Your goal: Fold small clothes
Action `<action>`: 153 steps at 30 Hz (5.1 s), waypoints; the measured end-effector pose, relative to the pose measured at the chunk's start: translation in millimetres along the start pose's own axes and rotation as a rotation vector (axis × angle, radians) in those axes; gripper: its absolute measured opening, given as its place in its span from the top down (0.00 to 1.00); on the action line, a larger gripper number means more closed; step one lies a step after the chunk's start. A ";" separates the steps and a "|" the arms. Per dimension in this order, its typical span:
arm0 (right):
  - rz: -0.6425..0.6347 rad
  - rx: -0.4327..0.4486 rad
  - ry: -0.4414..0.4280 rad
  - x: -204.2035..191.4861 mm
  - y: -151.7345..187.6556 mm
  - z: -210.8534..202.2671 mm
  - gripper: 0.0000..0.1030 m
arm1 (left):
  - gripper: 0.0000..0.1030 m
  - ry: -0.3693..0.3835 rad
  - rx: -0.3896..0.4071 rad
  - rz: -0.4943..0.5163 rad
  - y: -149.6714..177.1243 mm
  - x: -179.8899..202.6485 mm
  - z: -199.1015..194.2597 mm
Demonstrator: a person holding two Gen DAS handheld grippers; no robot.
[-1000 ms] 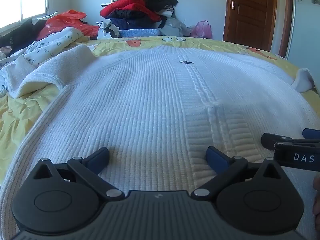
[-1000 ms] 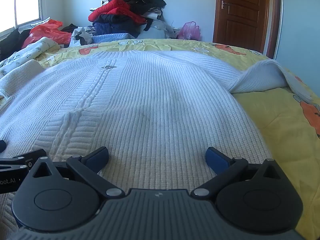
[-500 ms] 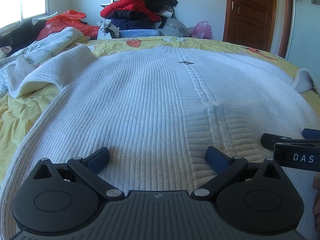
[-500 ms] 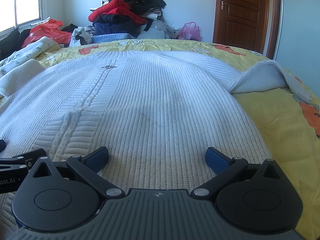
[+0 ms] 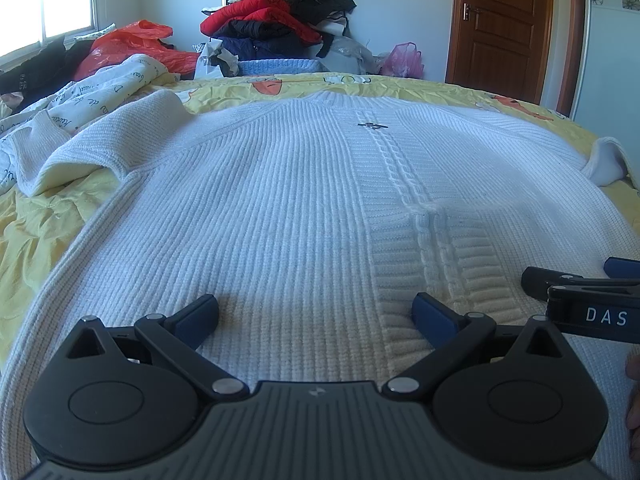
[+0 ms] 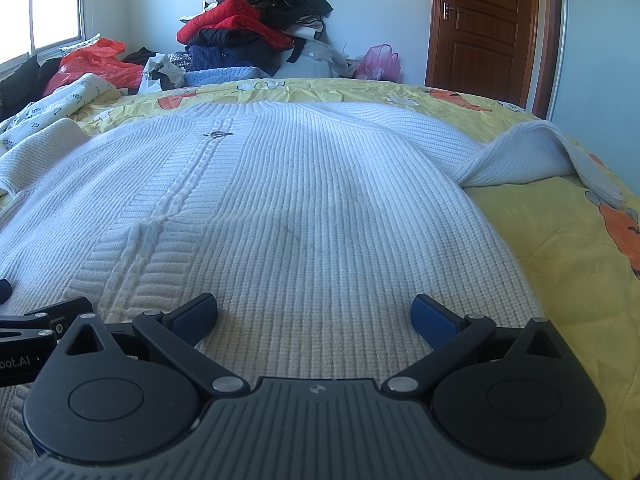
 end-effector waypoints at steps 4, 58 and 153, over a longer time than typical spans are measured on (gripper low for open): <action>0.000 0.000 0.000 0.0 0.0 0.0 0.01 | 0.00 0.000 0.000 0.000 0.0 0.0 0.0; -0.009 -0.001 0.001 -3.6 1.2 -0.1 0.00 | 0.00 -0.012 0.003 -0.004 -0.9 -1.2 1.2; -0.068 -0.019 -0.569 -93.3 -174.5 75.8 0.80 | 0.00 0.148 0.048 -0.058 -31.1 -2.5 14.9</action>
Point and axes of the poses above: each gripper's, at about its wrist camera, not at the fingertips, and z roughly the way its jaws point, x to its right, y to its underside, the point moved 8 cm from there along z, roughly the way its jaws point, and after that the axes turned 11 degrees about -x, right-handed, at the moved point
